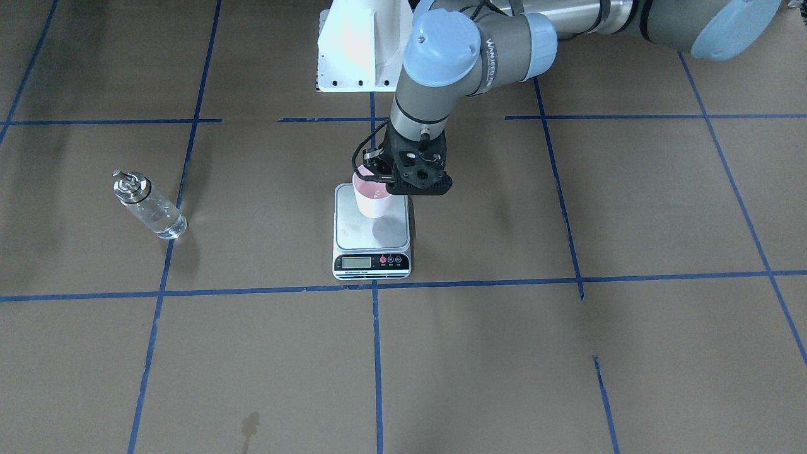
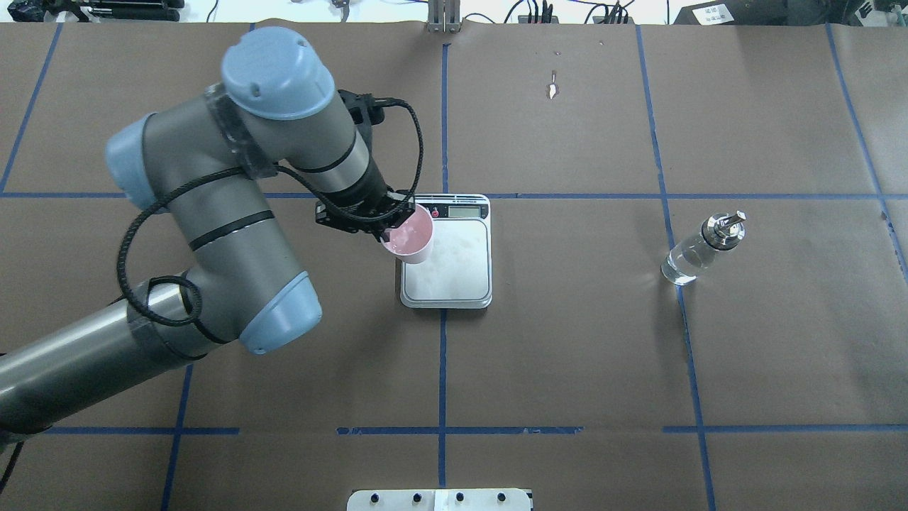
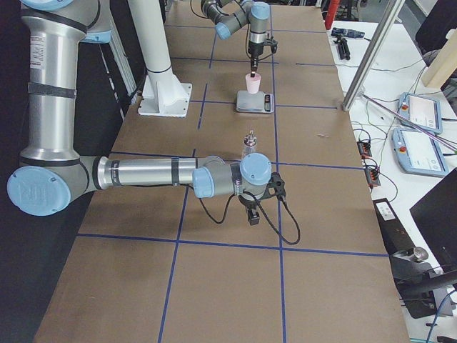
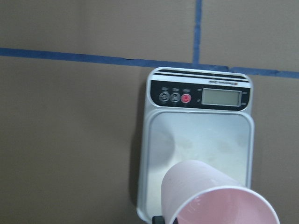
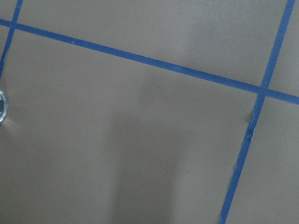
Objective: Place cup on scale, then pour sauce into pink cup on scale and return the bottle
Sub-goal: 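Lift the pink cup and carry it over the scale with the left gripper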
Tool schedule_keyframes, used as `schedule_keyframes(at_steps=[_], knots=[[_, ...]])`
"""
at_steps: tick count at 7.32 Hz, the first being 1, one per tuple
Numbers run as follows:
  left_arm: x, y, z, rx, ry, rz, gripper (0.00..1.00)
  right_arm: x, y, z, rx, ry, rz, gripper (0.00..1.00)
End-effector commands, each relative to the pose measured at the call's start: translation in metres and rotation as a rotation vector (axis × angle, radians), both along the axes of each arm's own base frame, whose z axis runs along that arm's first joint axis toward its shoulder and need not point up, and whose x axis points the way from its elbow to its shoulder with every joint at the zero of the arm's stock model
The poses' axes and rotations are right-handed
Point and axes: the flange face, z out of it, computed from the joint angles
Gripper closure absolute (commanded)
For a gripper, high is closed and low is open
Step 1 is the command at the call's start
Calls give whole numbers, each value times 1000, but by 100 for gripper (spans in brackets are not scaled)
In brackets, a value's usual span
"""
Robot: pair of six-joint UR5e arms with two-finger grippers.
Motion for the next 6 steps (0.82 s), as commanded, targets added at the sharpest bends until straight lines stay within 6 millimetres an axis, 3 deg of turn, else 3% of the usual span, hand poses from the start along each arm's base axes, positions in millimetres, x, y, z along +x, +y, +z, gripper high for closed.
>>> schedule_keyframes(at_steps=[1, 3, 6], knots=[[28, 1, 6, 24, -30, -5, 100, -1, 1, -1, -4, -25, -4, 0], [35, -3, 18, 18, -51, -6, 100, -1, 1, 0, -4, -23, -5, 0], [35, -3, 17, 19, -52, -7, 100, -1, 1, -1, -4, -23, -4, 0]])
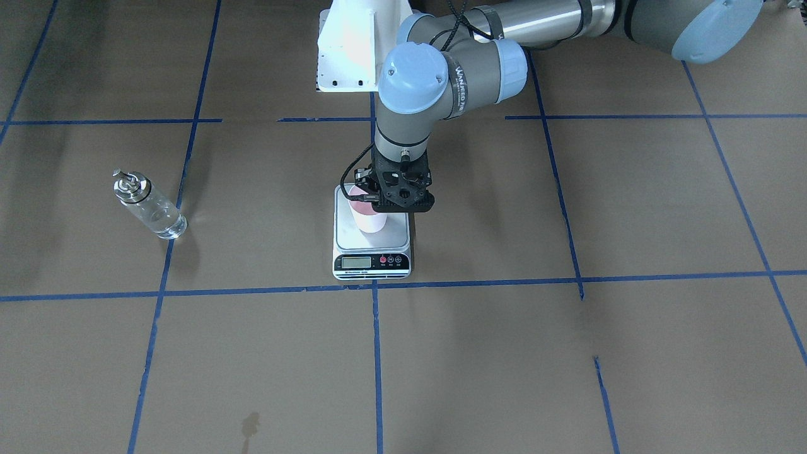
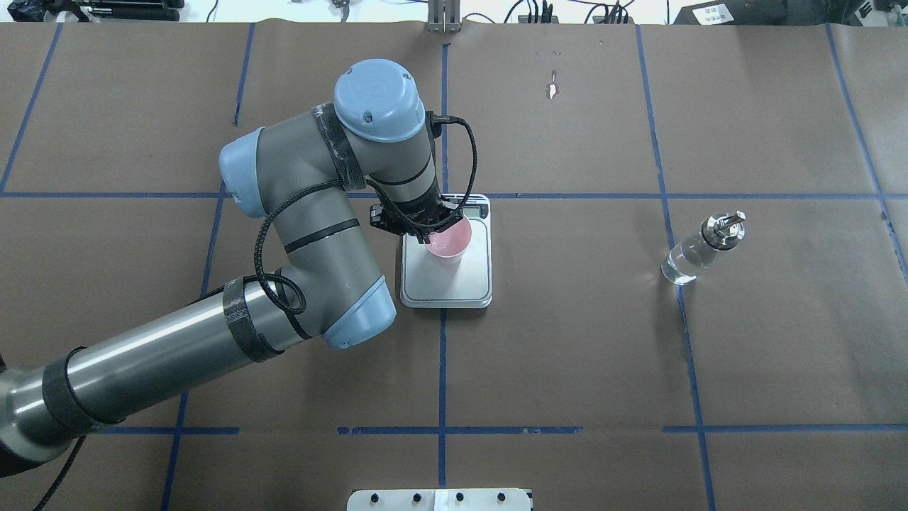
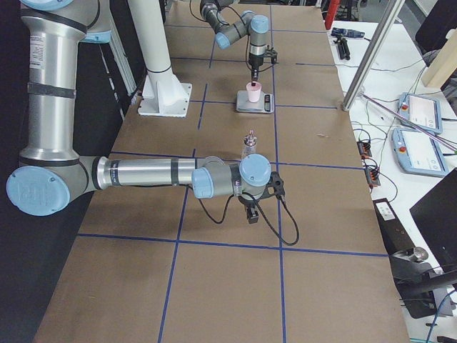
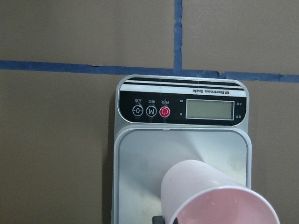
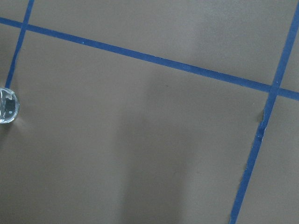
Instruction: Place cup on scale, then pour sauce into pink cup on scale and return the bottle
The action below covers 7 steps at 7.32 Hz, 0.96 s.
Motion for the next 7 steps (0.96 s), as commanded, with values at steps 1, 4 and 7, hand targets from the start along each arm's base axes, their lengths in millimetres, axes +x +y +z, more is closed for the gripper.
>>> schedule_keyframes(at_steps=[1, 4, 7], knots=[[0, 0, -1, 0, 1, 1, 75, 0, 0, 0, 0, 0, 0, 0], [-3, 2, -7, 8, 11, 2, 47, 0, -1, -2, 4, 1, 1, 0], [-88, 30, 2, 68, 94, -39, 30, -14, -3, -30, -29, -21, 30, 0]])
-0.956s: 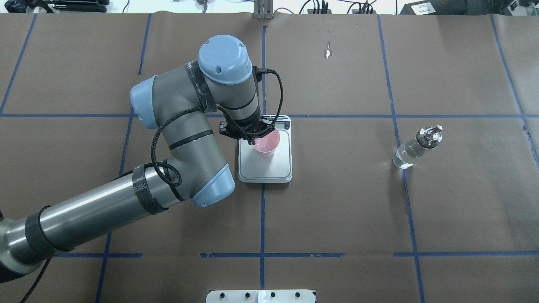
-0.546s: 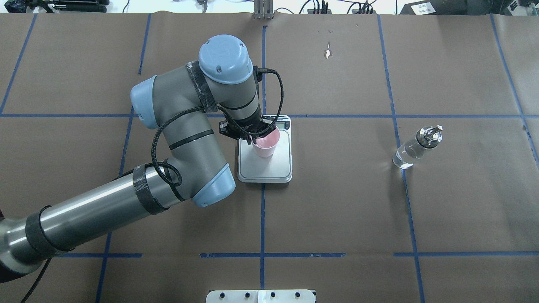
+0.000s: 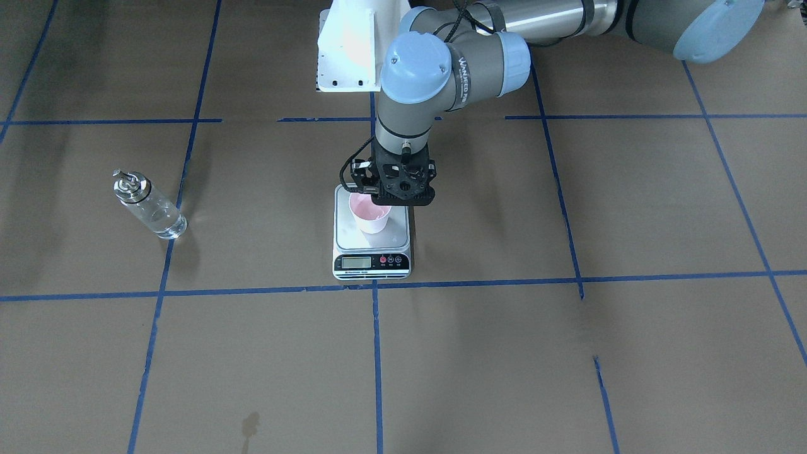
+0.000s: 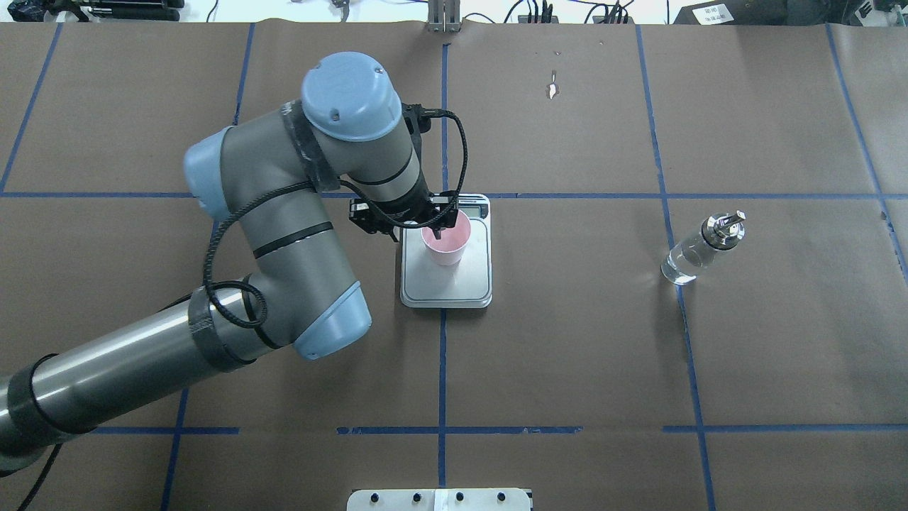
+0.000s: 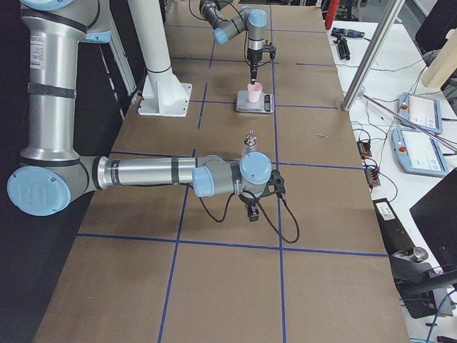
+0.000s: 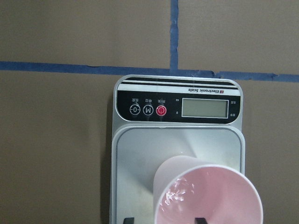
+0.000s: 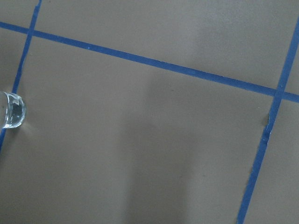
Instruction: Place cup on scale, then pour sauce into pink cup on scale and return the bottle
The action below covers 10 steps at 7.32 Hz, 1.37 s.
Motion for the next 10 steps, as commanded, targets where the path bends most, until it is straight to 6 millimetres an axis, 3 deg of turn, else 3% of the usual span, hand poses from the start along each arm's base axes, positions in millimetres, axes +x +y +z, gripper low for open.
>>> schedule_keyframes(at_steps=[1, 2, 3, 4, 8, 9, 10], knots=[[-89, 20, 13, 52, 66, -56, 30, -25, 0, -53, -29, -22, 38, 0], [-125, 25, 25, 66, 77, -86, 30, -57, 1, -100, -60, -15, 73, 0], [-152, 18, 37, 82, 68, -113, 30, -92, 5, -141, -27, 21, 107, 0], [-161, 11, 45, 118, 50, -101, 30, -114, 10, -166, 65, -16, 159, 0], [-179, -3, 55, 130, 31, -123, 30, -118, 39, -237, 61, -247, 346, 0], [-179, -4, 56, 129, 30, -123, 30, -135, 52, -250, 111, -228, 381, 0], [-179, -5, 56, 129, 30, -124, 29, -155, 69, -245, 152, -176, 411, 0]])
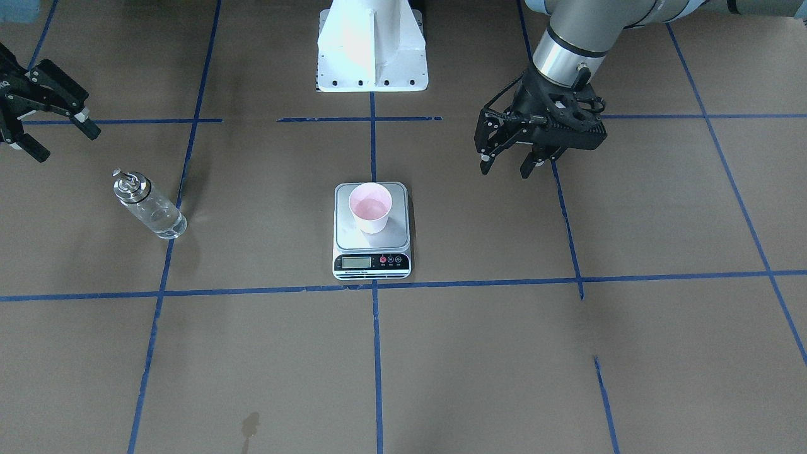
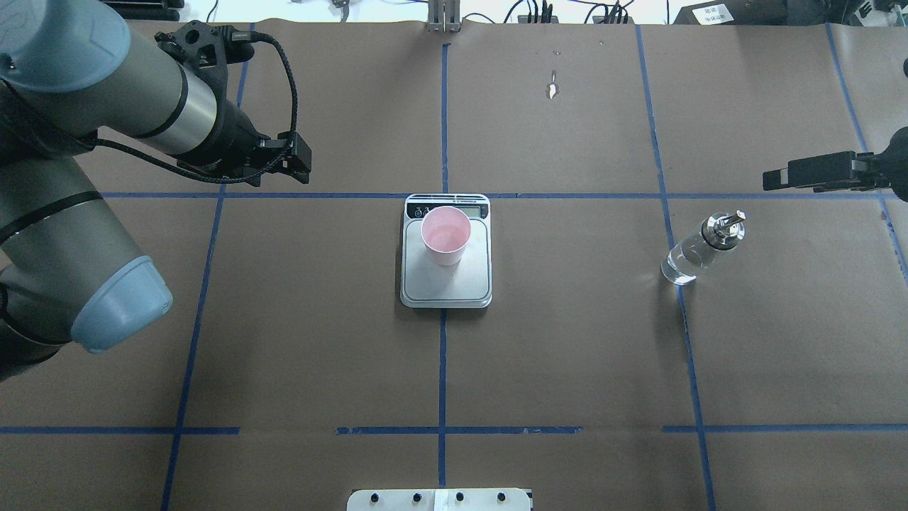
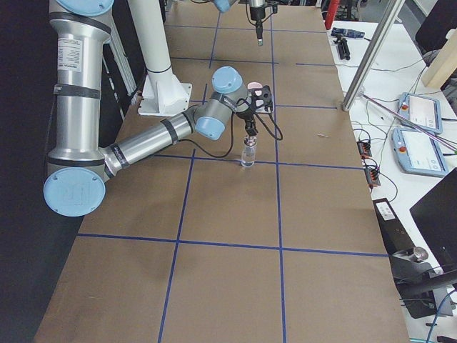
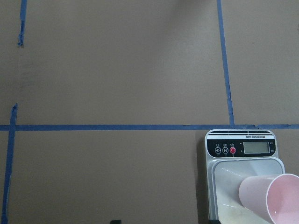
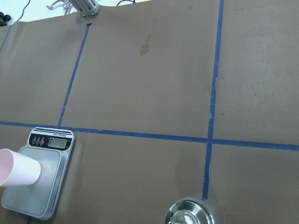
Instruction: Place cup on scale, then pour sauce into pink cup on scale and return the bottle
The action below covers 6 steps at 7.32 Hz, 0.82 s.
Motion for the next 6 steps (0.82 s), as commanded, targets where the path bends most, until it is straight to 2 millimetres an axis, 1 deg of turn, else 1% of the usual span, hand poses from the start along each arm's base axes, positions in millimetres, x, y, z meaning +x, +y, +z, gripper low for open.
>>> schedule_keyframes(at_steps=[1, 2, 4, 5, 6], knots=[[1, -1, 0, -2, -1, -1, 28, -34, 33, -5, 63, 75, 69, 0], [1, -1, 0, -2, -1, -1, 28, -47, 49, 7, 51, 123, 110, 0], [-2, -3, -1, 0, 1, -5, 28, -88, 74, 26, 26, 183, 244, 0], [-3, -2, -2, 3, 3, -5, 27, -102, 87, 35, 28, 207, 296, 0], [-3, -2, -3, 2, 5, -6, 27, -107, 93, 40, 28, 217, 311, 0]])
